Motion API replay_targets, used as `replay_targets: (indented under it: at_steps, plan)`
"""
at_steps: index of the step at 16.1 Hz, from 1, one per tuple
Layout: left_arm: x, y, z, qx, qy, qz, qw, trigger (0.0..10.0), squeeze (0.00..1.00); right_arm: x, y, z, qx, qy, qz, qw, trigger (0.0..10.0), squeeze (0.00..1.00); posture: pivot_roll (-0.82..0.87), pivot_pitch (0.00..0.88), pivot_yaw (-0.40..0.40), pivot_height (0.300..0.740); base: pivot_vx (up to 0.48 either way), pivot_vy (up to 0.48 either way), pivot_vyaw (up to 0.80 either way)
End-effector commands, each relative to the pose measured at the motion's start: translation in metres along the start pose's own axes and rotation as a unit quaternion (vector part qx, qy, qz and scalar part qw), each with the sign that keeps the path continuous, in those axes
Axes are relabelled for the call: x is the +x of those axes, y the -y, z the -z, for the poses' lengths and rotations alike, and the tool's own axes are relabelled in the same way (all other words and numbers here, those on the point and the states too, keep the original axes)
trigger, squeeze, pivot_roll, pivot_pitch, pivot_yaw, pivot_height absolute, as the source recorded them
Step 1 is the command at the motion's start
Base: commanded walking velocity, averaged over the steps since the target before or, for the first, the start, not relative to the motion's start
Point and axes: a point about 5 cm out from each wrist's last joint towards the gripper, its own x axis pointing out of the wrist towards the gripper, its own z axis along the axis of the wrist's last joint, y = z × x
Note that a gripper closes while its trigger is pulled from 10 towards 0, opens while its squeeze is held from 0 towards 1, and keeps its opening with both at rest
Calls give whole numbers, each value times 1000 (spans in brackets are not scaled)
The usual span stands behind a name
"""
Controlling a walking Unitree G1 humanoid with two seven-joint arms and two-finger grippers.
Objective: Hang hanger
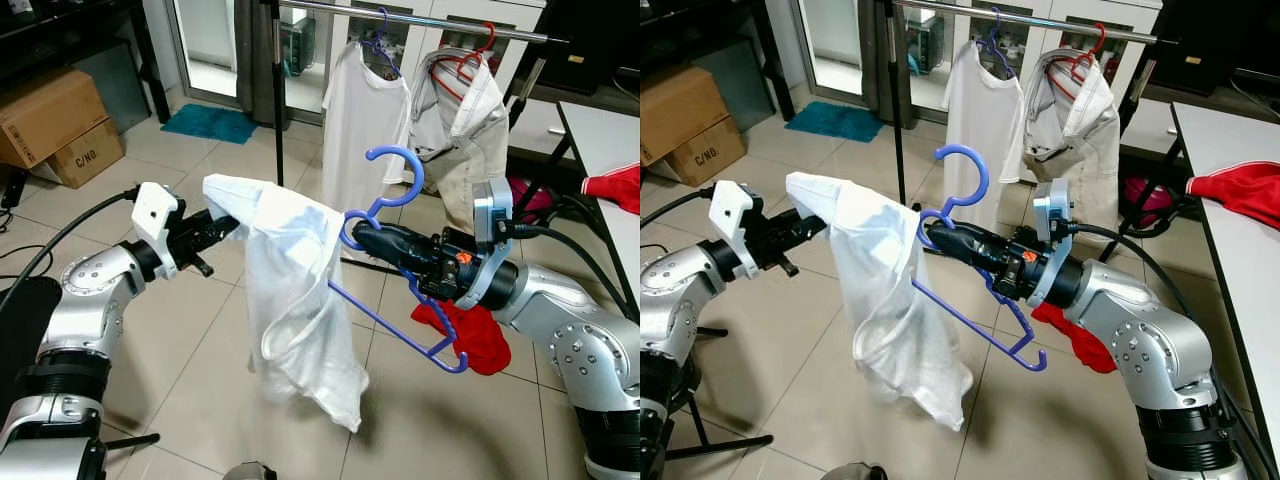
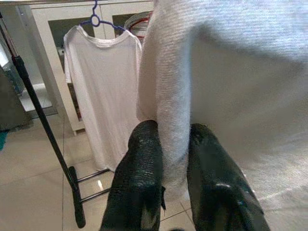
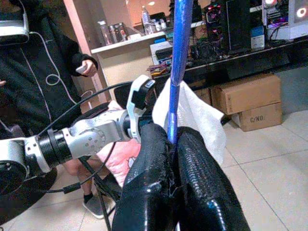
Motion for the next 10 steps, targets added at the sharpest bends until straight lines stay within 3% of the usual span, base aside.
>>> replay_targets:
  at_steps: [1,10]
  plan:
    - [2,-2,-4,6,8,-6,1000,0,0,2,-3,-11,-18,16,-8,1000,10000,0,-153,0,9,740,0,0,0]
    - [-4,-7,-7,-5,34,-19,999,0,0,1,-3,-9,-15,24,9,1000,10000,0,-154,0,18,740,0,0,0]
